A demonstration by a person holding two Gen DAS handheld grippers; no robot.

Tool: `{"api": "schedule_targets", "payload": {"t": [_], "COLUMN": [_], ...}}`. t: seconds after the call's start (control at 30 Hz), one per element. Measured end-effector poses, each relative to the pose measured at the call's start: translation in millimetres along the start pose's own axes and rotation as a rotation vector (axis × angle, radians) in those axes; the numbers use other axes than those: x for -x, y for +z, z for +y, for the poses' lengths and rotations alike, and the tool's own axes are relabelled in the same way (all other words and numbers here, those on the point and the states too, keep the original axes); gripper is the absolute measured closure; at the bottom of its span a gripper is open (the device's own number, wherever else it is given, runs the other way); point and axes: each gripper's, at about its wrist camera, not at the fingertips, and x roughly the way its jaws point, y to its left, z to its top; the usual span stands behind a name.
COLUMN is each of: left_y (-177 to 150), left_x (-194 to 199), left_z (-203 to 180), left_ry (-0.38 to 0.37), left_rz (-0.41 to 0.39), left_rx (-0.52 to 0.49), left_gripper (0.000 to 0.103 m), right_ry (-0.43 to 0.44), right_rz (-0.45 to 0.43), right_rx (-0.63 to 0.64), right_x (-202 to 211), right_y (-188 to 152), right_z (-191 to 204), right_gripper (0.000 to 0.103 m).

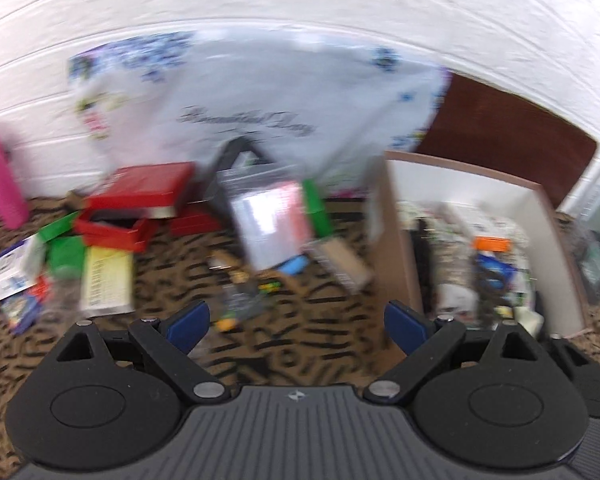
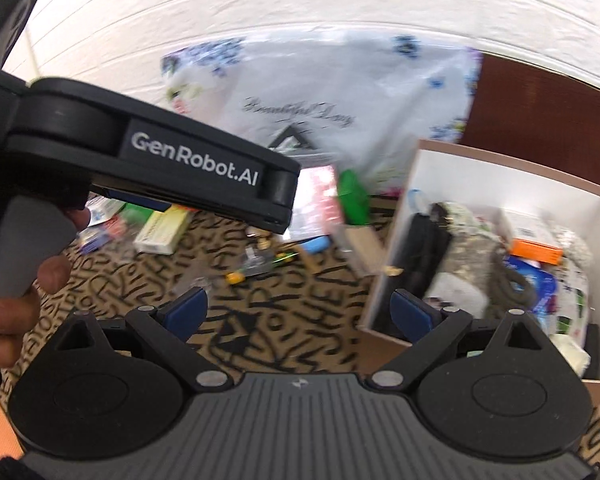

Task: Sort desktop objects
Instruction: 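Move the left tool to the clear plastic hook and close on it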

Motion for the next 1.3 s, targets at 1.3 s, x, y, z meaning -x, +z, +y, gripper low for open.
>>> {"api": "schedule_targets", "payload": {"t": [1.3], "left_y": [-23.6], "left_x": [-146.5], "left_z": [138.7], "left_ry": [-0.096], "left_rz": [0.331], "left_rx": [0.201], "left_gripper": [0.037], "right_ry": [-0.033], "right_rz": [0.185], "right_rx": [0.227], "right_x": [-167.1], "right_y": [23.6], "right_z": [30.0], "right_gripper": [0.022]}}
